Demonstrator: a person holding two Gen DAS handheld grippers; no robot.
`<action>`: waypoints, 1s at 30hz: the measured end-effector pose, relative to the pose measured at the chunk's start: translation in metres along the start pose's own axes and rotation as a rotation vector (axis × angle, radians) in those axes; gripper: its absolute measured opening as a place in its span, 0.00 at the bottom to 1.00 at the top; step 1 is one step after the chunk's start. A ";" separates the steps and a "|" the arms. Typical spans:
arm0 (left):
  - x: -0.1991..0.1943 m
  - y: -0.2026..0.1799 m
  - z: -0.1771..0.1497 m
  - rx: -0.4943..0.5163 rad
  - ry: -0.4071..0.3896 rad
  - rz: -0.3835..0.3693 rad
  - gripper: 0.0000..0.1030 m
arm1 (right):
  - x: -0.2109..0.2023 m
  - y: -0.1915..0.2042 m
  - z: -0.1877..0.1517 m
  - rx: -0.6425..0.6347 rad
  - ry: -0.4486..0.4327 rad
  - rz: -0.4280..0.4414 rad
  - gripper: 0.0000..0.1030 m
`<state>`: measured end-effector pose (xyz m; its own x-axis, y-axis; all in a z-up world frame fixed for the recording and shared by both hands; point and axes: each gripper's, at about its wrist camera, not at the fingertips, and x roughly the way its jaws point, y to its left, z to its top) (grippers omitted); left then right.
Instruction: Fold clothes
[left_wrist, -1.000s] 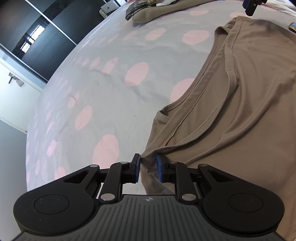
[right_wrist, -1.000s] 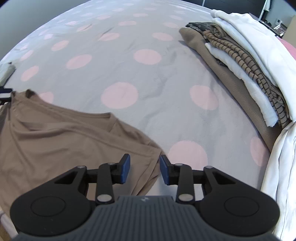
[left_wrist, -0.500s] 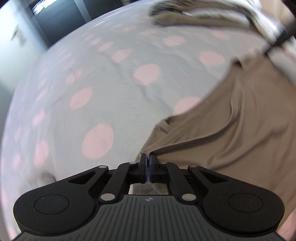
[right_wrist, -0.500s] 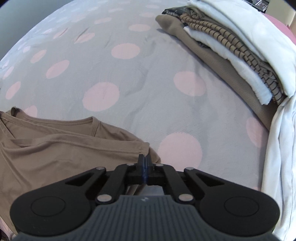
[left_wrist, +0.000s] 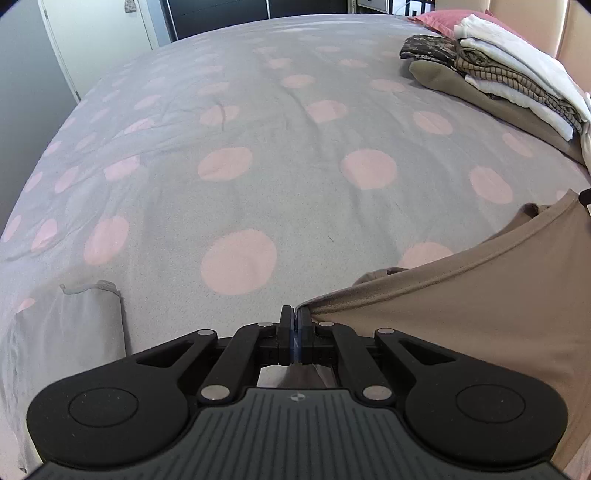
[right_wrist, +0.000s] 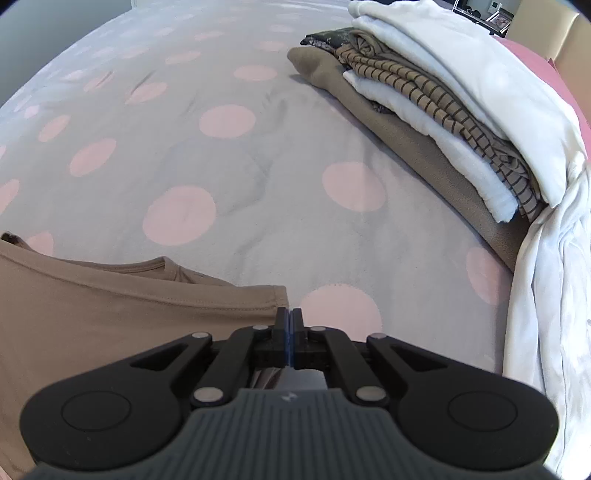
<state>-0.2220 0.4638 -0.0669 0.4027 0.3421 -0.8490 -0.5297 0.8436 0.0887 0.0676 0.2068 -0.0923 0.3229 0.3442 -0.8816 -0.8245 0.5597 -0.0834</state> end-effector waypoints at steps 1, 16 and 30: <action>0.004 -0.001 -0.001 0.001 0.003 0.003 0.00 | 0.004 0.001 0.000 -0.001 0.008 -0.006 0.00; -0.013 -0.009 -0.017 0.007 0.039 0.053 0.18 | -0.005 -0.009 -0.018 0.081 0.087 0.079 0.34; -0.047 -0.046 -0.060 0.069 0.147 -0.047 0.19 | -0.037 -0.003 -0.085 0.059 0.179 0.240 0.37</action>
